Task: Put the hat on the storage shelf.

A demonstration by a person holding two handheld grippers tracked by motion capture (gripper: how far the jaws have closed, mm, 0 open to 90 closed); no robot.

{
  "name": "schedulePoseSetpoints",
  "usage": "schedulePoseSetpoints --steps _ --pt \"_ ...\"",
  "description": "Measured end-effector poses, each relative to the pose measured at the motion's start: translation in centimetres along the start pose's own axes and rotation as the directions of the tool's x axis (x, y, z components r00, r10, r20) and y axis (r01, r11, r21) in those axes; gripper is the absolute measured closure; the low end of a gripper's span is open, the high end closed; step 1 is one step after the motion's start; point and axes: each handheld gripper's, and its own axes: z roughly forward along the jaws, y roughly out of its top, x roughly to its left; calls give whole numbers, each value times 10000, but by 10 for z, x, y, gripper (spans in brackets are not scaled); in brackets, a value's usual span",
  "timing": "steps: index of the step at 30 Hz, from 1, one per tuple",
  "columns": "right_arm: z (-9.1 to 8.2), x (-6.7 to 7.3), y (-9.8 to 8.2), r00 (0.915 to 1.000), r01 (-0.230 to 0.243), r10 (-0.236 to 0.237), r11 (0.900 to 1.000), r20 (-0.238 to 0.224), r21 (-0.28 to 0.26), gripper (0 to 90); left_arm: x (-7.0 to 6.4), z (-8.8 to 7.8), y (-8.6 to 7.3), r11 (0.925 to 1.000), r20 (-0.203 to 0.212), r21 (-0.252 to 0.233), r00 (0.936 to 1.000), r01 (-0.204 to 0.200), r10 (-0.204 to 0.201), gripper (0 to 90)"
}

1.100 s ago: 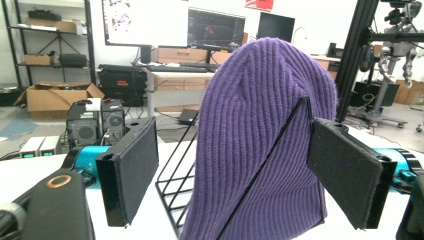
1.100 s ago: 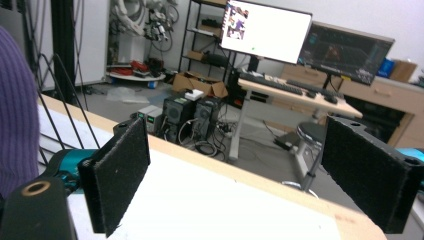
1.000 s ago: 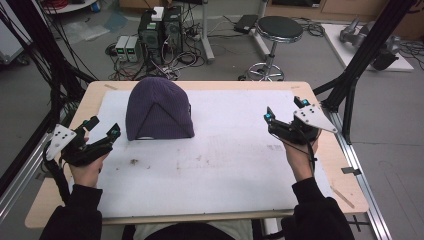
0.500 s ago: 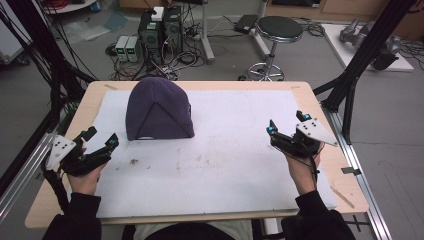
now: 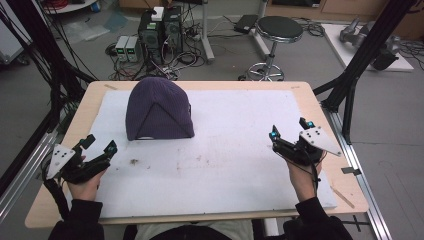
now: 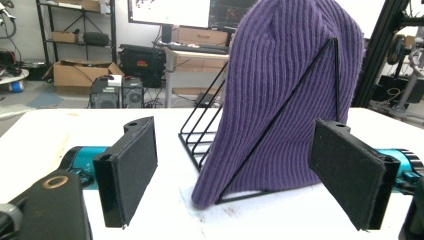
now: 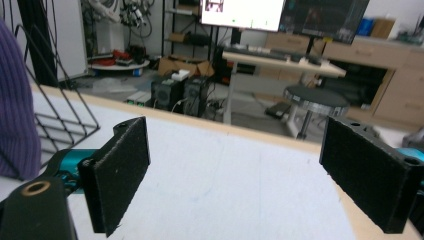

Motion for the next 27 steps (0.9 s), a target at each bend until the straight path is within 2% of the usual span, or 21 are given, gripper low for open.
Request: schedulePoseSetpoints --steps 8,15,19,22,27 --pt "-14 -7 -31 9983 -507 508 9987 288 -45 118 -7 -6 -7 9997 -289 -41 9992 -261 260 200" --pt "-19 -11 -58 9972 -603 595 9980 452 172 118 -9 -7 -14 9995 -379 -9 9988 -311 311 200" --pt "-18 -10 -67 9972 -515 499 9983 553 286 118 -9 -6 -18 9991 -355 112 9985 -407 411 200" --pt "-12 -5 -76 9984 -425 399 9968 388 671 118 -8 -7 -20 9988 -384 169 9982 -464 470 200" --pt "-6 3 -78 9996 -246 231 9957 184 891 118 -5 -7 -24 9990 -434 276 9984 -361 373 200"
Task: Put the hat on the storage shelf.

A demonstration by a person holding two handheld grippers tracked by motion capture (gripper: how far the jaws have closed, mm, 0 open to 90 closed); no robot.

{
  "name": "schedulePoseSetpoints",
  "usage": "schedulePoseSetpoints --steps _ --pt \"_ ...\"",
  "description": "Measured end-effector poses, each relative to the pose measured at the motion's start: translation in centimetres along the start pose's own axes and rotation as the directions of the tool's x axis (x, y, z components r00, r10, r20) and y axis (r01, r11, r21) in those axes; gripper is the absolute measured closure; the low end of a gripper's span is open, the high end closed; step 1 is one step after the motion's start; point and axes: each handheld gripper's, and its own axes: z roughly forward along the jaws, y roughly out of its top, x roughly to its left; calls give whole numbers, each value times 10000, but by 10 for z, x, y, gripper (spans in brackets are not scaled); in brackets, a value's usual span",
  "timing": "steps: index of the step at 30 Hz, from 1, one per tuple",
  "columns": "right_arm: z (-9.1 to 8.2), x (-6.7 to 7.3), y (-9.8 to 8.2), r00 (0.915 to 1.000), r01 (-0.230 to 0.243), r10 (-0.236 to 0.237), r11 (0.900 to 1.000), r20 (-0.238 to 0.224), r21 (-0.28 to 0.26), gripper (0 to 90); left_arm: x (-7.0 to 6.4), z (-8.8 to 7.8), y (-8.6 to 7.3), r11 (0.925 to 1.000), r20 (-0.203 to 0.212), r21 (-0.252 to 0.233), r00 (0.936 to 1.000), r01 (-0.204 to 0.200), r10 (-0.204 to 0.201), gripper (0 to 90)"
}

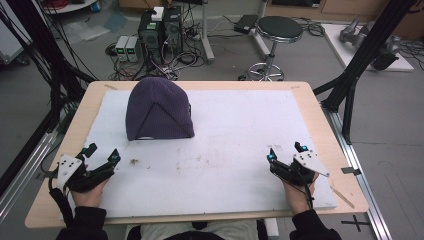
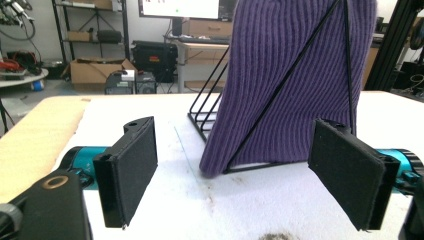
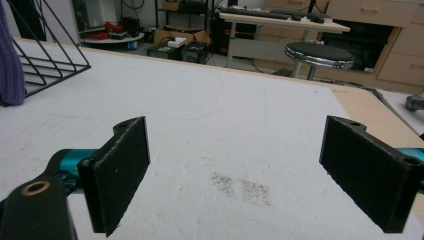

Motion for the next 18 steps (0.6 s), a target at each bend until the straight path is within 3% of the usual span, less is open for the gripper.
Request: schedulePoseSetpoints --steps 12,18 --pt "9 -10 -4 9969 -786 785 9967 59 205 118 2 1 -4 9999 119 136 9999 38 -39 201" --pt "10 -9 -4 9985 -547 548 9983 -32 216 119 0 1 -6 9998 269 215 9996 -55 49 201"
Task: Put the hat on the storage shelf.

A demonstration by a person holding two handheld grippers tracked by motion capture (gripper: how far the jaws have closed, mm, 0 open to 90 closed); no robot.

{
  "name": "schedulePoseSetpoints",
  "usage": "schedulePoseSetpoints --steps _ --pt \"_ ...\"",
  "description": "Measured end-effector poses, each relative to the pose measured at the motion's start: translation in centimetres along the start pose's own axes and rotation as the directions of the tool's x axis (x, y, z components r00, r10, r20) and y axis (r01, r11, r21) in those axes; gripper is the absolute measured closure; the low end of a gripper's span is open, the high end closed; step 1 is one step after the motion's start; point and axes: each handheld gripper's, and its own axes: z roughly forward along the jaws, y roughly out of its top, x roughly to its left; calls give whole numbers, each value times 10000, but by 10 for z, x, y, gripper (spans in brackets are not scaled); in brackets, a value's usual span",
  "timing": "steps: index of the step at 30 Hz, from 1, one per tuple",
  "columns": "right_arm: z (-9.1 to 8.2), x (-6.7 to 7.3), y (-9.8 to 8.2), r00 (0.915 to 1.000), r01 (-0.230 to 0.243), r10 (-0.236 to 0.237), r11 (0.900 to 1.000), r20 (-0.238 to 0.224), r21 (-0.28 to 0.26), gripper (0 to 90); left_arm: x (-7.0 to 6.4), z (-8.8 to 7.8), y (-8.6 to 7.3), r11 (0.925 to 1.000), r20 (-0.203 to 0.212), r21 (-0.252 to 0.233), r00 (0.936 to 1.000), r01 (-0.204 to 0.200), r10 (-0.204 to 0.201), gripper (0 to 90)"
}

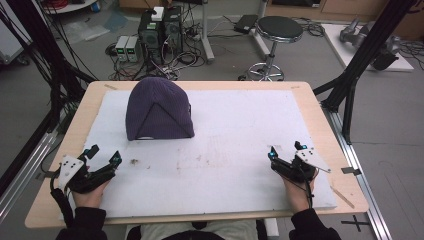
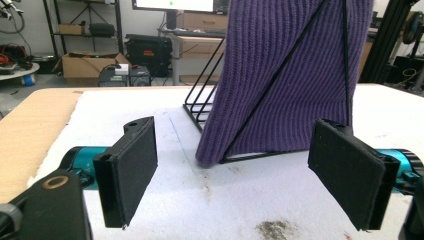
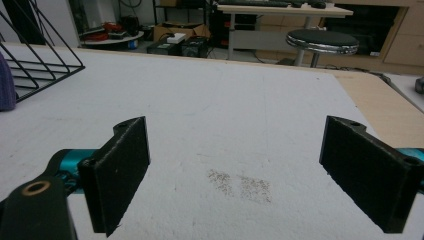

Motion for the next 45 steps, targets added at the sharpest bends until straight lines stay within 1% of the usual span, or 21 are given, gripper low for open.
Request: schedulePoseSetpoints --steps 5,6,13,17,27,36,42,45 --pt "1 2 1 9999 12 -12 10000 -119 28 119 0 0 -1 10000 16 28 10000 9 -9 201" --pt "2 2 1 9999 80 -79 10000 -146 17 118 0 -1 -1 10000 -8 56 10000 7 -7 201" --pt "1 3 1 9996 184 -182 9998 -230 61 119 2 -2 -1 9999 -52 -1 9999 158 -158 204" --pt "1 3 0 9994 155 -151 9998 -299 135 119 2 -1 -1 9999 8 22 9999 144 -144 205" --pt "1 2 0 9995 84 -77 9997 -297 240 119 2 -1 -1 9999 55 49 9999 133 -133 206" --pt "2 2 0 9994 104 -93 9994 -340 328 120 2 -1 -1 9998 88 68 9998 161 -162 206" --pt "2 2 -1 9992 102 -88 9992 -386 376 120 2 0 -2 9999 136 104 9998 105 -107 206" --pt "3 2 -1 9992 97 -81 9991 -396 408 120 2 0 -2 9998 162 132 9997 172 -175 206"
